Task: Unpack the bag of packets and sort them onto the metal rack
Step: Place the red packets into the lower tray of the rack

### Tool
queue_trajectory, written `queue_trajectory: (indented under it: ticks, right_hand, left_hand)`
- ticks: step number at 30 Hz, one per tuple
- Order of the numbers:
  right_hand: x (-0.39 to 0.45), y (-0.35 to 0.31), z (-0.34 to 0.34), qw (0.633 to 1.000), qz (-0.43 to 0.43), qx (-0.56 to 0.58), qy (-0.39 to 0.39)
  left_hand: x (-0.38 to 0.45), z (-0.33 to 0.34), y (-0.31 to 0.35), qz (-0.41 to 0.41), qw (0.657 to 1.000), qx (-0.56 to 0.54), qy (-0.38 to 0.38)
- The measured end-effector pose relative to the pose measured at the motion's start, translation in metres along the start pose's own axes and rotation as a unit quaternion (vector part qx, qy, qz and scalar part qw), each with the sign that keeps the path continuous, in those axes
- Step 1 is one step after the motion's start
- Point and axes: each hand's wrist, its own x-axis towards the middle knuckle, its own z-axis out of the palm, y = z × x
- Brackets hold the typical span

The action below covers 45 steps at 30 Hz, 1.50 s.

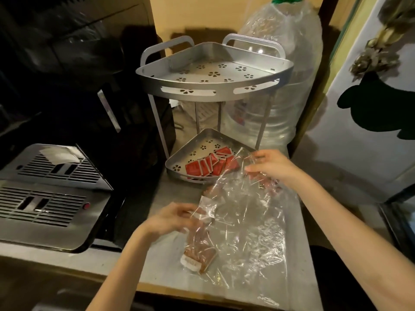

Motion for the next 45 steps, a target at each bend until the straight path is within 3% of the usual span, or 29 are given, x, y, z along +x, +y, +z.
queue_trajectory:
  ticks: [4, 7, 11, 13, 15, 18, 21, 25, 28, 36, 40, 45]
  right_hand:
    - [0.018, -0.018, 0.023, 0.995, -0.062, -0.078, -0.002]
    - [0.037, -0.019, 0.044, 0.994, -0.084, -0.067, -0.016]
    - [0.052, -0.031, 0.076, 0.992, -0.108, -0.059, -0.025]
    - [0.055, -0.038, 0.09, 0.987, -0.118, -0.082, -0.065]
    - [0.055, -0.043, 0.105, 0.976, -0.134, -0.139, -0.099]
    - [0.056, -0.052, 0.133, 0.974, -0.132, -0.165, -0.084]
    - [0.061, -0.052, 0.16, 0.962, -0.15, -0.213, -0.076]
    - [0.059, -0.045, 0.172, 0.933, -0.208, -0.284, -0.073]
    - [0.054, -0.042, 0.169, 0.916, -0.266, -0.298, -0.029]
    - [0.041, -0.005, 0.129, 0.944, -0.225, -0.236, 0.052]
    - [0.024, 0.018, 0.116, 0.957, -0.191, -0.208, 0.057]
    - [0.007, 0.04, 0.1, 0.967, -0.154, -0.193, 0.066]
  left_hand:
    - [-0.002, 0.006, -0.015, -0.025, 0.993, 0.011, 0.117]
    - [-0.007, 0.006, -0.02, -0.061, 0.979, 0.041, 0.192]
    - [-0.02, 0.021, -0.02, -0.069, 0.921, 0.171, 0.342]
    - [-0.028, 0.036, -0.019, -0.054, 0.884, 0.269, 0.379]
    - [-0.029, 0.045, -0.024, -0.004, 0.859, 0.342, 0.382]
    - [-0.019, 0.045, -0.038, 0.049, 0.831, 0.393, 0.39]
    - [-0.006, 0.041, -0.05, 0.024, 0.865, 0.37, 0.338]
    - [0.012, 0.036, -0.06, -0.013, 0.878, 0.372, 0.299]
    - [0.022, 0.033, -0.067, -0.048, 0.887, 0.369, 0.274]
    - [0.027, 0.032, -0.077, -0.053, 0.917, 0.333, 0.215]
    - [0.034, 0.028, -0.087, -0.065, 0.902, 0.368, 0.218]
    - [0.041, 0.016, -0.083, -0.111, 0.899, 0.388, 0.171]
